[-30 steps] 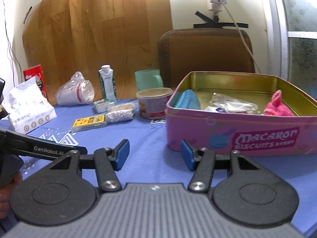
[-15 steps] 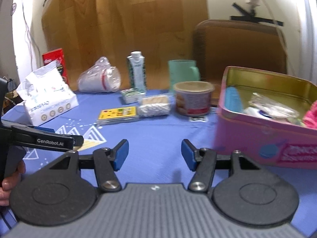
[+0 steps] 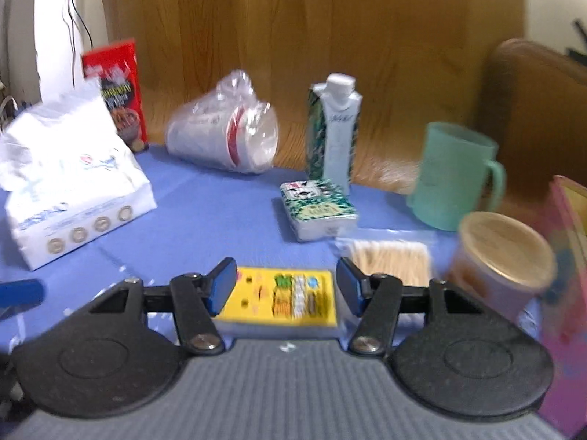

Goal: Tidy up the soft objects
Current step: 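Reach the right tool to the yellow card pack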

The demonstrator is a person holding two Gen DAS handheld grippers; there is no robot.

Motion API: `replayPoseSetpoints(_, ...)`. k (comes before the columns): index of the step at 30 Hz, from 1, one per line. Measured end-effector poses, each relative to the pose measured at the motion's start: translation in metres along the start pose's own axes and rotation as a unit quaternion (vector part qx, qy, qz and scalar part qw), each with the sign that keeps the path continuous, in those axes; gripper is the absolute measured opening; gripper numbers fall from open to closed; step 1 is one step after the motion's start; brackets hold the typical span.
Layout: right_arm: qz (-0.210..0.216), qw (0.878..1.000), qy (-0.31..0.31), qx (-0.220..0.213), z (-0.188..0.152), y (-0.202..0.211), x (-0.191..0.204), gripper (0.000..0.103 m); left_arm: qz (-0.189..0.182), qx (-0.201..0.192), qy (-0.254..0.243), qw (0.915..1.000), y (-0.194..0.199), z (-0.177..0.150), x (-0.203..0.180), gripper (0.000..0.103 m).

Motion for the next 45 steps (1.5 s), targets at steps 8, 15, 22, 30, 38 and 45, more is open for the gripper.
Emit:
replayPoseSetpoints(8,0.056,0.998,-0.026,0.031,0.001,-0.014,-0.011,0.062,-0.009,0.001,0.004,0.9999,-0.002,0.001,0.001,0.092)
replayPoseSetpoints(15,0.087,0.993,-0.053,0.060,0.003,-0.010,-0.014,0.059,-0.005,-0.005,0.019,0.9998,-0.001,0.001,0.005,0.093)
replayPoseSetpoints(22,0.091,0.991,-0.075,0.068,0.011,-0.032,-0.013,0.061,-0.004,-0.007,0.021,0.9997,0.000,0.002,0.006,0.093)
replayPoseSetpoints(30,0.101,0.991,0.008,0.089,-0.002,-0.016,0.008,0.055,-0.008,0.003,0.045,0.9989,-0.004,0.002,0.013,0.093)
replayPoseSetpoints(38,0.115,0.990,0.043,0.069,-0.036,0.032,0.015,0.055,-0.010,0.005,0.051,0.9986,-0.004,0.002,0.015,0.095)
replayPoseSetpoints(45,0.135,0.991,0.017,-0.006,-0.050,0.094,0.008,0.080,-0.012,0.008,0.046,0.9988,-0.004,0.001,0.013,0.095)
Point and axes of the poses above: each gripper's, at about its wrist camera, not at the fingertips, and y roughly against the way its jaws point, x to its left, z to its top, the point moved 9 cm from there along -y, roughly the way its jaws point, and after that the axes turned 8 degrees about z, right-handed, at the moved point
